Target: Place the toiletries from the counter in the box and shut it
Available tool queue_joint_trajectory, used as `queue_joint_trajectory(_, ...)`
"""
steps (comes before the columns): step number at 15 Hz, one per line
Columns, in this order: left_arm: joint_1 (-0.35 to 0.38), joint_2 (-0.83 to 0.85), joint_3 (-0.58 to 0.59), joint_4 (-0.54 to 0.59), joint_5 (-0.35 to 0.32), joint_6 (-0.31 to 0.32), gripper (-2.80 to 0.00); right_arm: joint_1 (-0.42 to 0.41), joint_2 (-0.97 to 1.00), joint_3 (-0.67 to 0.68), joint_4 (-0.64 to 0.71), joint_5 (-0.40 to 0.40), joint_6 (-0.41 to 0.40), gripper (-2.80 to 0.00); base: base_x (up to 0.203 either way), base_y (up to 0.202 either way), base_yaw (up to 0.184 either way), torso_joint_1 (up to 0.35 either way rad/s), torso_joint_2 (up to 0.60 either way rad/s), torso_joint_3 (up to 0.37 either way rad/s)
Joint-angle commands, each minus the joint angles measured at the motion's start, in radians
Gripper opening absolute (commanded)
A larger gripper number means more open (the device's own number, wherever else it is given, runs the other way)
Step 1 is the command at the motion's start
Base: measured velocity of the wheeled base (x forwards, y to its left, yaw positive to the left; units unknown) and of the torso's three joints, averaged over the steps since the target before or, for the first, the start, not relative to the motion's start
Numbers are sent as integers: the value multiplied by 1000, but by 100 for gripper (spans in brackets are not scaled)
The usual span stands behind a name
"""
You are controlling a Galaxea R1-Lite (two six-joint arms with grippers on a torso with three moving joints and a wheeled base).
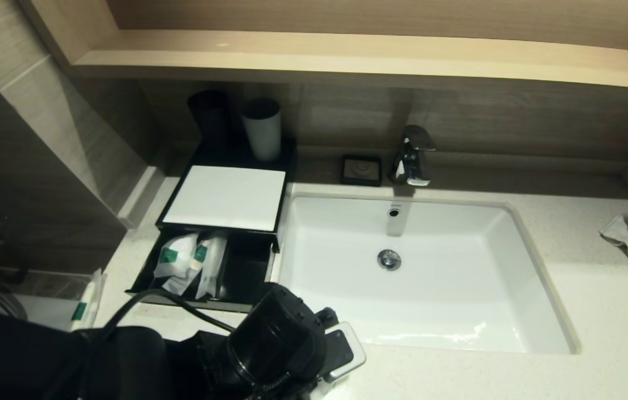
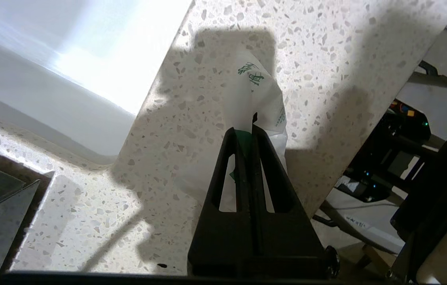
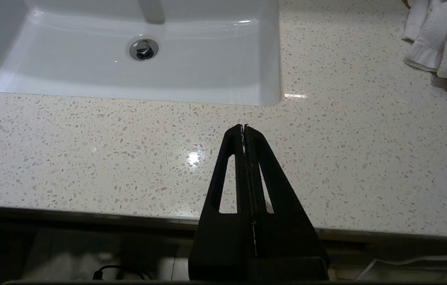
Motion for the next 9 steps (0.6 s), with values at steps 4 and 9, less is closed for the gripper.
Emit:
queue_joint_trajectory(4, 5, -17, -6, -11, 40, -25, -280, 0, 0, 0, 0, 0, -1, -280, 0, 0, 0, 0, 0, 0)
queue_joint_trajectory(9, 49, -22, -16, -67, 46, -93, -280, 0, 0, 0, 0, 0, -1, -280, 0, 0, 0, 0, 0, 0)
